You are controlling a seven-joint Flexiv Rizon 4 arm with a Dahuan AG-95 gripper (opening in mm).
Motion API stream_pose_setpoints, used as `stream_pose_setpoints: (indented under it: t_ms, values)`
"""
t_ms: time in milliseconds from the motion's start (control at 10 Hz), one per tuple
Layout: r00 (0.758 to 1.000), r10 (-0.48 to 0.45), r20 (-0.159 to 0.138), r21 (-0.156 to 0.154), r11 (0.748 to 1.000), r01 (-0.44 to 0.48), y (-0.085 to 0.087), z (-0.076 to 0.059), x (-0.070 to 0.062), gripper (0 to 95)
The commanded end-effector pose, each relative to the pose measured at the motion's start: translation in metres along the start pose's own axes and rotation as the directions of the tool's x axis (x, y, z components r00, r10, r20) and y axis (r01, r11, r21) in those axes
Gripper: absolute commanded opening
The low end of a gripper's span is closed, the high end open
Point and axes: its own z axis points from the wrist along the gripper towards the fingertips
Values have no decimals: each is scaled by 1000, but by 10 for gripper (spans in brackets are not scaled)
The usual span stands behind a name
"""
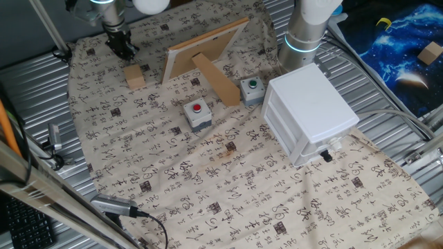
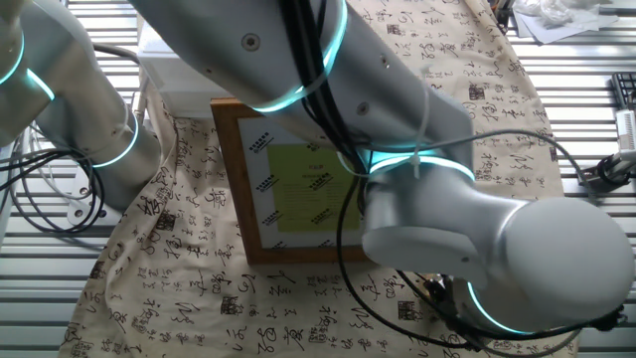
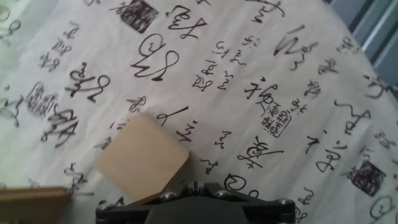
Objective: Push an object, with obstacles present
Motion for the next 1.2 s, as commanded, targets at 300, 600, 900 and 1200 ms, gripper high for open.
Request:
stream_pose_setpoints:
  t_ms: [300,600,900,1200]
  values:
    - [972,234,-3,-32,972,-234,-2,2,-1,0]
    - [940,340,-19,-49,939,-340,-3,5,-2,0]
    - [918,394,-39,-53,917,-396,-3,5,-1,0]
    - [909,415,-42,-56,907,-417,-3,7,0,0]
